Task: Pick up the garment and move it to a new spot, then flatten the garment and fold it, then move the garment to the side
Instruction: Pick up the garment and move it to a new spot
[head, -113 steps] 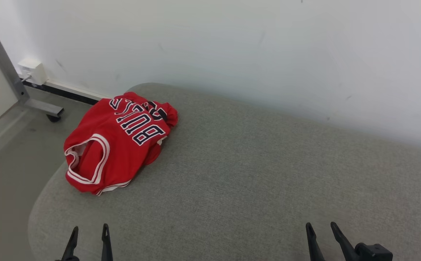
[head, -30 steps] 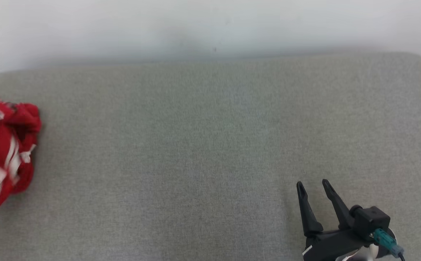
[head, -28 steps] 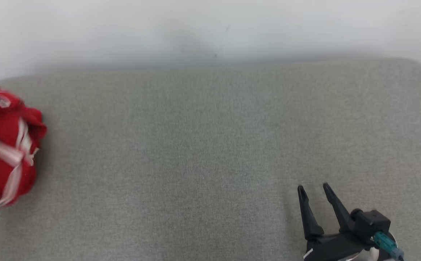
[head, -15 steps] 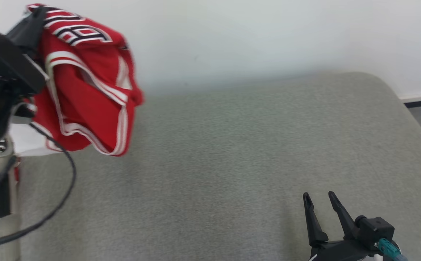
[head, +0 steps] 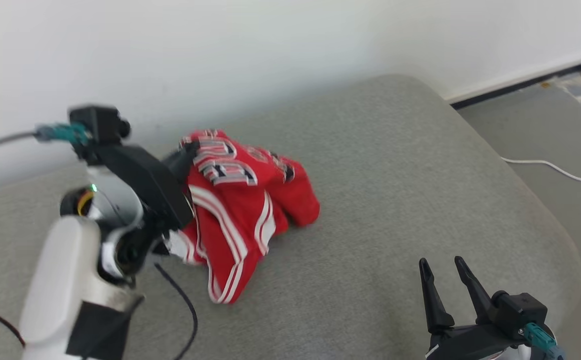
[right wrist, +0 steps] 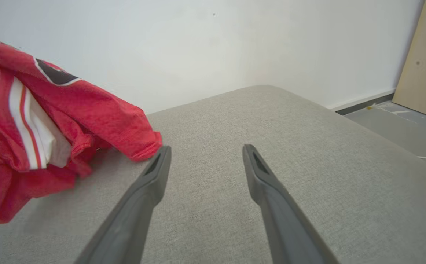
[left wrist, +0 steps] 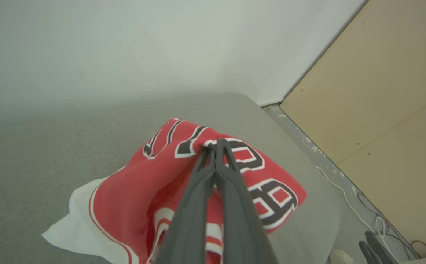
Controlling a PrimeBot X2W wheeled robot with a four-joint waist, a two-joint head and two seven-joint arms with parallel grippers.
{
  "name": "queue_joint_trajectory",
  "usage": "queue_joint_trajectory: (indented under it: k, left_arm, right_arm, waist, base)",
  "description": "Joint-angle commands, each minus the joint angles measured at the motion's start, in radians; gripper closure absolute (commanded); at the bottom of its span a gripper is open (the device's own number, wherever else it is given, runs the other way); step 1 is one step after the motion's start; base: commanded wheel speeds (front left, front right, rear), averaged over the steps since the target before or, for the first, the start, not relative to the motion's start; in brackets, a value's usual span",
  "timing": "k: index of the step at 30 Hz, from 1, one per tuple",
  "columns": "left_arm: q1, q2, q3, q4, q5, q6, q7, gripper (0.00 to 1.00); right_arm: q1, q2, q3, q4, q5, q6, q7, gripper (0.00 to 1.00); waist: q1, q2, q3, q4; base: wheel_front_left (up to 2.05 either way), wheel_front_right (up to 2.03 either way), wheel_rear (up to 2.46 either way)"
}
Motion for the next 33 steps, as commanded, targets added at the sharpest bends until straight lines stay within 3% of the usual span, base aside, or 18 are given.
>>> queue_joint_trajectory:
  k: [1,4,10,11,12,18,24,33]
  left_arm:
    - [0.037,-0.003,-0.016,0.037,0.025,-0.004,-0.028,1.00]
    - [0.076,-0.009,-0.052,0.120,0.086,-0.005,-0.099,1.00]
    - [0.080,-0.009,-0.125,0.272,0.238,0.042,-0.283,1.00]
    - [0.079,-0.015,-0.129,0.290,0.248,0.046,-0.323,0.56]
    - [0.080,-0.023,-0.128,0.306,0.254,0.054,-0.359,0.00]
    - [0.123,-0.057,-0.088,0.312,0.238,0.070,-0.614,0.00]
    - [0.207,-0.069,-0.056,0.262,0.217,0.072,-0.794,0.00]
    - [0.455,-0.053,0.015,0.043,0.329,0.036,-0.856,0.00]
  right_arm:
    - [-0.001,-0.001,0.002,-0.007,0.005,0.001,0.000,0.00]
    - [-0.009,-0.001,0.005,-0.010,0.007,0.001,-0.001,0.00]
    - [-0.017,-0.001,-0.002,-0.015,0.003,0.001,0.000,0.00]
    - [-0.015,-0.001,-0.004,-0.014,0.001,0.001,0.000,0.00]
    - [-0.010,-0.001,-0.009,-0.014,0.001,0.001,-0.001,0.00]
    - [0.019,-0.001,-0.049,-0.019,-0.009,0.001,0.004,0.00]
    - [0.033,-0.001,-0.087,-0.045,-0.036,0.001,0.009,0.00]
    - [0.068,-0.009,-0.102,-0.082,-0.072,0.001,0.023,0.00]
  waist:
    - [0.0001,0.0000,0.048,-0.072]
    - [0.0001,0.0000,0.064,-0.083]
    - [0.0001,0.0000,0.075,-0.070]
    - [0.0001,0.0000,0.073,-0.064]
    - [0.0001,0.0000,0.070,-0.054]
    - [0.0001,0.0000,0.038,0.009]
    - [0.0001,0.0000,0.002,0.074]
    - [0.0001,0.0000,-0.037,0.190]
  base:
    - [0.00,0.00,0.00]
    - [0.00,0.00,0.00]
    - [0.00,0.00,0.00]
    - [0.00,0.00,0.00]
    - [0.00,0.00,0.00]
    - [0.00,0.00,0.00]
    - [0.00,0.00,0.00]
    - [0.00,0.00,0.00]
